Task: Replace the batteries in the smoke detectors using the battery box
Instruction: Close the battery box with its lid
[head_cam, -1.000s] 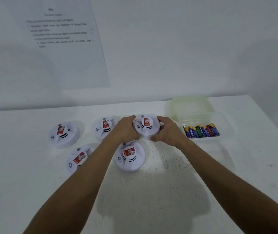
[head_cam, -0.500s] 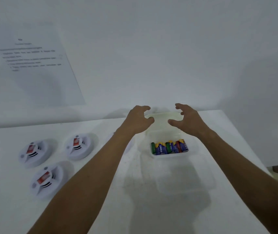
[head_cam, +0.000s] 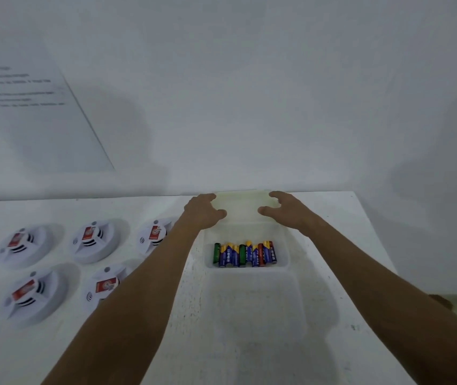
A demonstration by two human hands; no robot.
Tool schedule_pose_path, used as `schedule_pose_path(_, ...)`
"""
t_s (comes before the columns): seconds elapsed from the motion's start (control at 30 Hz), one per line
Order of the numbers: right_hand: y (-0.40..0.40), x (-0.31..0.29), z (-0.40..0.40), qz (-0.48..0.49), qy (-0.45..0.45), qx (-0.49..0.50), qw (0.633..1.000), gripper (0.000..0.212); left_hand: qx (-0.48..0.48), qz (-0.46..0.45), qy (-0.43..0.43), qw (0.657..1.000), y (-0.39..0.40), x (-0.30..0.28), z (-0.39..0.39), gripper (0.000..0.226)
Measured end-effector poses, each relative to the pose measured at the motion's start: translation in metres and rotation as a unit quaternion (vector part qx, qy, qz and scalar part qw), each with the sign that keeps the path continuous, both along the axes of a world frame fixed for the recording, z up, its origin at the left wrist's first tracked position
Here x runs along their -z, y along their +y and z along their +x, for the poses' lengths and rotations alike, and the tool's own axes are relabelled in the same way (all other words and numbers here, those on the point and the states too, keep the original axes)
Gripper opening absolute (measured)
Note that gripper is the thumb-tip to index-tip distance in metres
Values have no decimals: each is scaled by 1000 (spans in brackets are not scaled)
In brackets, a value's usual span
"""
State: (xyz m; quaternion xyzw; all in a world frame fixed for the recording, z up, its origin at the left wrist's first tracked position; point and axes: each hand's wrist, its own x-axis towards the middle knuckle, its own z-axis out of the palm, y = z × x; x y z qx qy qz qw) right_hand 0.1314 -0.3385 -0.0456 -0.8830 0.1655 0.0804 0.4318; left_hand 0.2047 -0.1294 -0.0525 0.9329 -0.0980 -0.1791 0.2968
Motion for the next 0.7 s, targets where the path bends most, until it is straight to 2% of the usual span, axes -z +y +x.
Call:
schedule_pose_path(0.2,4,6,2,76,-54,57,994,68,-44,-62,-12,997,2,6,8,73)
schedule_pose_path(0.4,10,-21,-14,108,-182,121,970,66,-57,-183,-124,974,-3,-34,-10,66)
schedule_pose_path(0.53,22,-50,-65,110,-278,129,945,59,-80,-220,-180,956,8,-73,-61,65)
schedule_pose_path(0.6,32,-46,-102,114,-285,121,944,59,-90,-207,-182,957,20,-69,-102,66)
schedule_pose_path(0.7,47,-24,-160,91,-248,107,959,62,-86,-175,-172,966,39,-44,-165,70)
